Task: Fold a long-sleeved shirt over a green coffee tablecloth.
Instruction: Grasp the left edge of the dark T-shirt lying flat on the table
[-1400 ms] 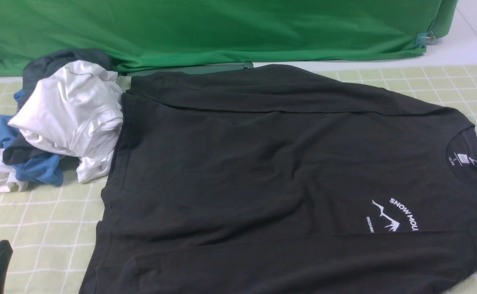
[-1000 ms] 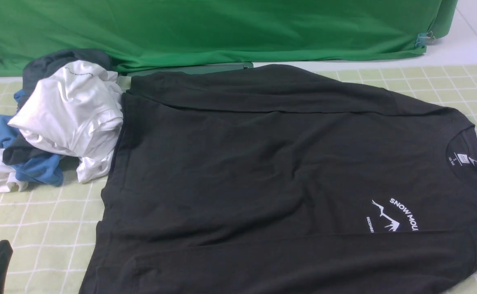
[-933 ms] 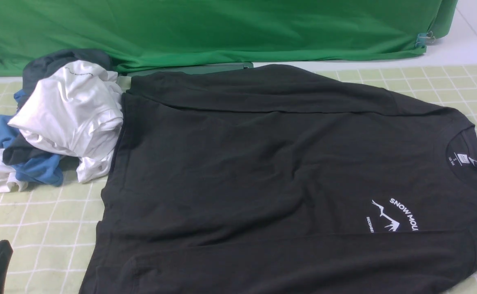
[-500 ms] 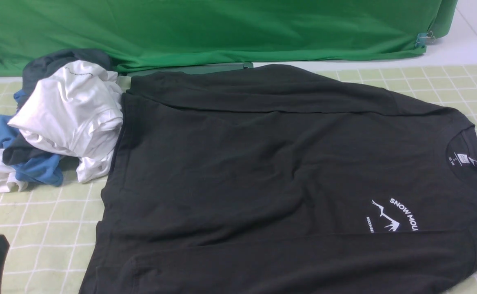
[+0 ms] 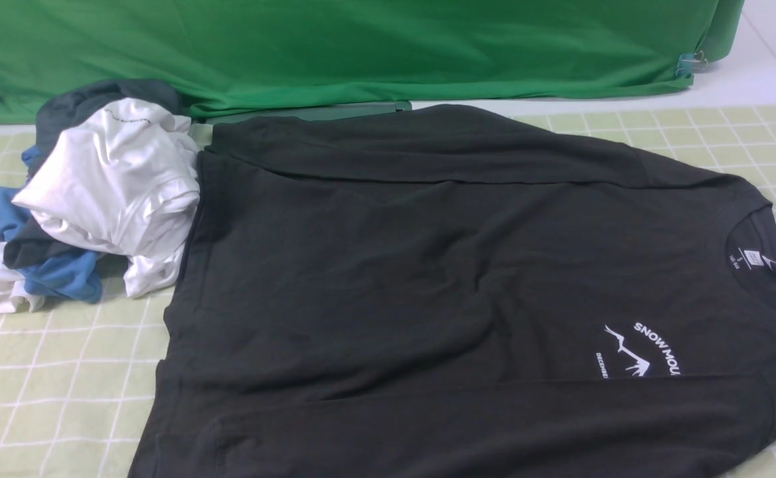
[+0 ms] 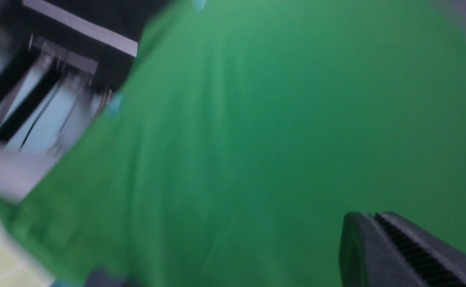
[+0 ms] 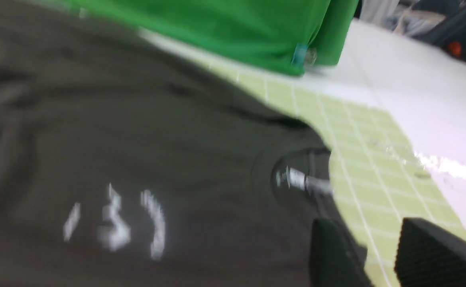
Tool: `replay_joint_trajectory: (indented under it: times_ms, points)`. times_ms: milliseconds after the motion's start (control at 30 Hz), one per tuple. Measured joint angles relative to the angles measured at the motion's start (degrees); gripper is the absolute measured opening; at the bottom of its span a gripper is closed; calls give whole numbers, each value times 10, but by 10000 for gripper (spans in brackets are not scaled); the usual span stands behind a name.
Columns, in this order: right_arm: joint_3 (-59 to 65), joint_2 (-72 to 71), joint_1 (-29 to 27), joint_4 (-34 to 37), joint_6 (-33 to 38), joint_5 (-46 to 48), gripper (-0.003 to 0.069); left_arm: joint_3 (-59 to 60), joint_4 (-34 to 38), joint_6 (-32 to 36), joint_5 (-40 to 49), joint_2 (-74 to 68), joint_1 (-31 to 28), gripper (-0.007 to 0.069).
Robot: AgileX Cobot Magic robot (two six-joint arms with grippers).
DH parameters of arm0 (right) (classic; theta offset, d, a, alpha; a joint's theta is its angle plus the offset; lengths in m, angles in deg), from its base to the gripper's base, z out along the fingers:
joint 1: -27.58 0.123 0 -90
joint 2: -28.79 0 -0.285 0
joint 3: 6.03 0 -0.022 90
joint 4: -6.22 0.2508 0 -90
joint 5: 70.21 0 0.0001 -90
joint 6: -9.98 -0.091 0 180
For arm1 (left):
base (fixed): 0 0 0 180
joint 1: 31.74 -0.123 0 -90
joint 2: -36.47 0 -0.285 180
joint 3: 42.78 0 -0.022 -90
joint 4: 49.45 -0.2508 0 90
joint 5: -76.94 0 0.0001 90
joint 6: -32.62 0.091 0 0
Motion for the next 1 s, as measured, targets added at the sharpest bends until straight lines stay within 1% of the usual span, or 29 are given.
replay_joint_trajectory:
  times_ms: [33,100,133,167,200,233,267,300,333,367,400,433,467,500,533,567,633,667,700,767,800,833,867,900,933,967,1000]
  points:
    - [0,0,0,11,-32,-28,244,-11,-21,-24,-5,0,0,17]
    - [0,0,0,25,-117,-91,244,-64,-96,-67,44,-2,-1,17]
    - [0,0,0,26,-148,-112,244,-96,-133,-86,87,-10,-1,17]
    - [0,0,0,28,-202,-146,244,-144,-174,-110,144,-29,-1,17]
    - [0,0,0,29,-233,-163,244,-178,-200,-120,194,-52,-1,17]
    - [0,0,0,29,-240,-171,244,-178,-205,-120,204,-57,-1,17]
    - [0,0,0,31,-288,-192,244,-228,-230,-124,279,-100,-1,17]
    - [0,0,0,32,-321,-209,244,-265,-243,-114,351,-151,-1,17]
    - [0,0,0,32,-325,-213,244,-276,-246,-108,376,-167,-1,17]
    - [0,0,0,33,-341,-220,244,-319,-249,-75,477,-232,-1,17]
    - [0,0,0,33,-344,-223,244,-336,-249,-58,535,-266,-1,17]
    - [0,0,0,33,-348,-227,244,-354,-246,-36,587,-309,-1,17]
    - [0,0,0,33,-350,-230,244,-365,-243,-19,615,-343,-1,17]
    - [0,0,0,34,-356,-234,244,-375,-231,5,661,-384,-1,17]
    - [0,0,0,34,-366,-240,244,-377,-221,32,684,-422,-1,17]
    - [0,0,0,35,-374,-244,244,-378,-215,38,694,-429,-1,17]
    - [0,0,0,33,-426,-286,244,-374,-170,100,737,-513,-1,17]
    - [0,0,0,31,-436,-296,242,-370,-155,115,742,-534,-1,17]
    - [-5,0,1,23,-455,-296,230,-363,-137,136,748,-558,4,13]
    - [-37,0,8,-6,-474,-258,196,-355,-126,154,752,-582,21,6]
    - [-67,2,16,-30,-478,-225,165,-353,-126,156,751,-593,41,4]
    - [-67,2,16,-35,-478,-218,157,-353,-126,156,751,-594,45,4]
    - [-140,19,36,-77,-471,-152,83,-352,-132,140,743,-601,81,2]
    - [-170,32,45,-89,-459,-123,48,-352,-142,119,737,-604,106,2]
    - [-177,39,48,-93,-451,-109,43,-352,-145,119,736,-604,111,2]
    - [-249,79,75,-107,-400,-45,13,-352,-174,57,734,-610,156,2]
    - [-249,84,75,-108,-394,-38,12,-352,-178,57,734,-611,161,2]
